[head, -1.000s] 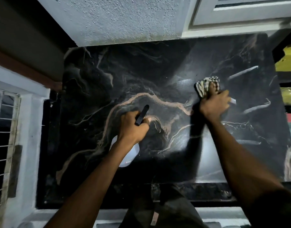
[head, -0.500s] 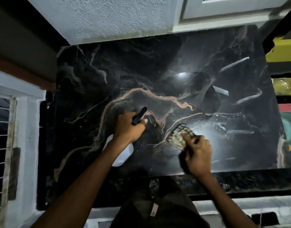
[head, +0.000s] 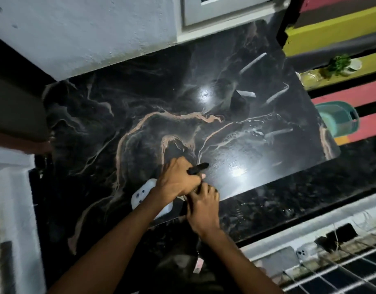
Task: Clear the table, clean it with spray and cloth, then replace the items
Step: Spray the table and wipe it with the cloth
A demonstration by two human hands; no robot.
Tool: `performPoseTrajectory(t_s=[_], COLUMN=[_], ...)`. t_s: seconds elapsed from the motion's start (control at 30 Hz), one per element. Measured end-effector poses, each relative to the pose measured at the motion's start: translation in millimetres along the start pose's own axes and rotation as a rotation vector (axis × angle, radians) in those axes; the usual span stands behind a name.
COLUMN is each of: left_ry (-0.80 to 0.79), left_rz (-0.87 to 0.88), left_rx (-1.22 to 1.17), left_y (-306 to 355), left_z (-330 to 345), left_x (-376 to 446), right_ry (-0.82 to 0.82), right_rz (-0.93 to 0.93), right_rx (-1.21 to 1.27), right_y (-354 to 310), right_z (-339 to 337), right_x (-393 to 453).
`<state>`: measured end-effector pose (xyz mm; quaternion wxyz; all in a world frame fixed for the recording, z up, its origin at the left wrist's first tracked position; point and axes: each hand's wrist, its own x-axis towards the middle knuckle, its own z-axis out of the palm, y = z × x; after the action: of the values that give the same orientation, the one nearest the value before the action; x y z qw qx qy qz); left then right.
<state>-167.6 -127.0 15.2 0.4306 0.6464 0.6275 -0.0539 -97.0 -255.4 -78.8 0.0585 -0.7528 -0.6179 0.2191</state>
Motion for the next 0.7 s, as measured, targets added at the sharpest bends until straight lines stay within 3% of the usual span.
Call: performPoseTrajectory(t_s=[0.13,0.33,0.57,0.7], left_ry=[-0.141,-0.098,-0.118,-0.104], left_rz=[0.176,0.309,0.440,0.453], left_rx=[0.116,0.210,0.181,0.228], left_y=[29.8,54.7,65.3,78.7], left_z=[20.4,40.5,51.8,58.6], left_x=[-3.5,-5.2,8.6,10.8], right_ry=[0.021,0.065,0.139,0.092], right_rz=[0.032,0.022,-0.102,-0.097], right_rx=[0.110,0.410,0.322,0.274], right_y=[0.4,5.6,8.1,12.8], right_z=[-7.8,-13.4,-16.7,-14.0], right_x=[4.4,2.6,-5.7,-4.0])
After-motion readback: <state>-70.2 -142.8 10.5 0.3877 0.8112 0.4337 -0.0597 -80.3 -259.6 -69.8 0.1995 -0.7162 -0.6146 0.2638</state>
